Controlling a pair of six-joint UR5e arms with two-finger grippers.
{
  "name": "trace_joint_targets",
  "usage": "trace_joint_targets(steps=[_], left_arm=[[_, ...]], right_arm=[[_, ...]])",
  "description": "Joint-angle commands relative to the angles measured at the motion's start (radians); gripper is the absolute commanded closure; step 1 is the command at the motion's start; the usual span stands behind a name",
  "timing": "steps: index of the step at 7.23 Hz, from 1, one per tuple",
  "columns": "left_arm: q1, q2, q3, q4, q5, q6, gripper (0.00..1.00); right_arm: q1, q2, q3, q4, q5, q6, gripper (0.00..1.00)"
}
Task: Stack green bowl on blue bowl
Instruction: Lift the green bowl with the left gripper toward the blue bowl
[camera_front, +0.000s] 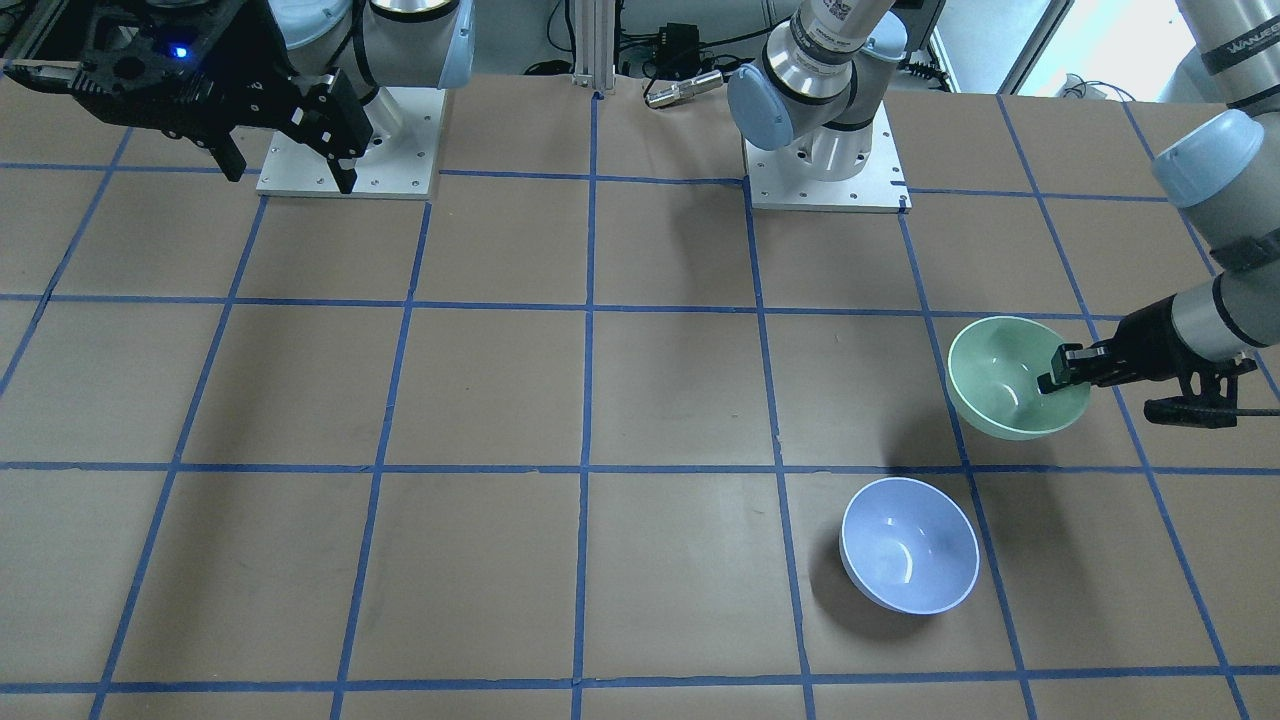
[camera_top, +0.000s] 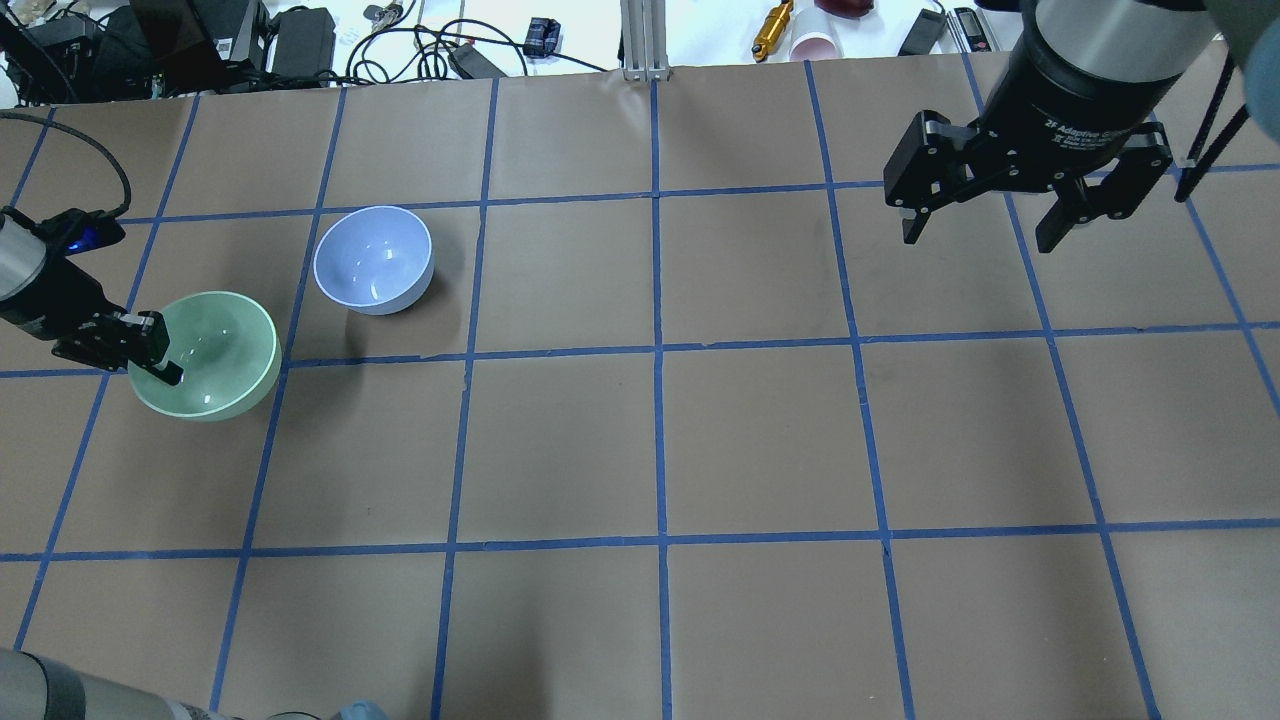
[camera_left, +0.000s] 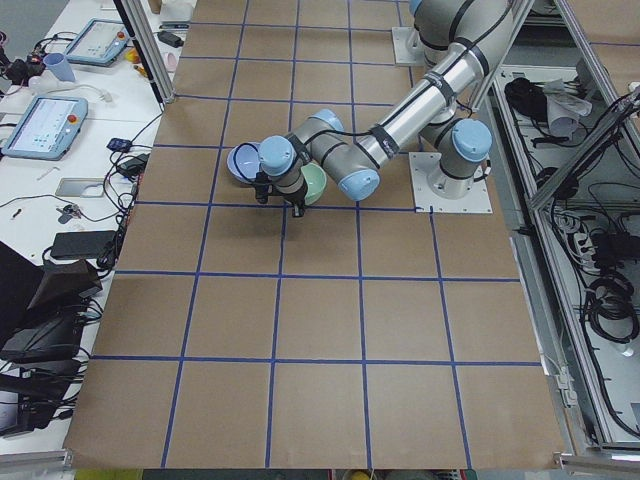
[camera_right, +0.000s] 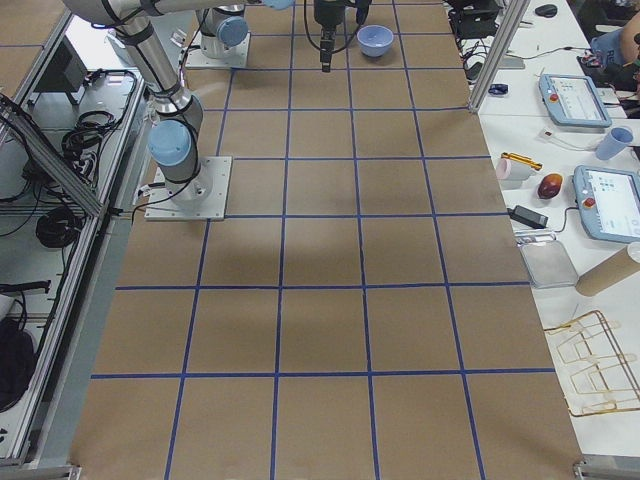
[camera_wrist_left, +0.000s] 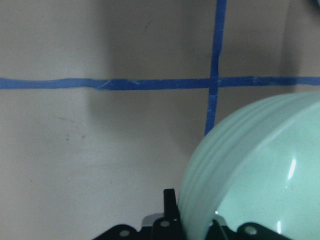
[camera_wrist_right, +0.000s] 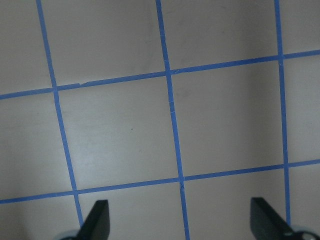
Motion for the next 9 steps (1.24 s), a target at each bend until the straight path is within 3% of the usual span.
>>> trace_joint_targets(steps=[1,4,5,9], left_arm=[[-0.055,0.005,0.053,-0.038,-0.056,-0.108,1.0],[-0.196,-0.039,0.176,-0.038,-0.083,-0.326,1.0],[-0.215,-0.054,0.184,-0.037,-0.128,-0.353,1.0],[-0.273,-0.131,0.193,0.075,-0.13,-0.388,1.0]], right_arm=[[0.0,0.0,-0.001,0.0,0.0,0.0,0.0],[0.0,0.0,0.001,0.0,0.0,0.0,0.0],[0.0,0.0,0.001,0.001,0.0,0.0,0.0],[0.0,0.0,0.001,0.0,0.0,0.0,0.0]])
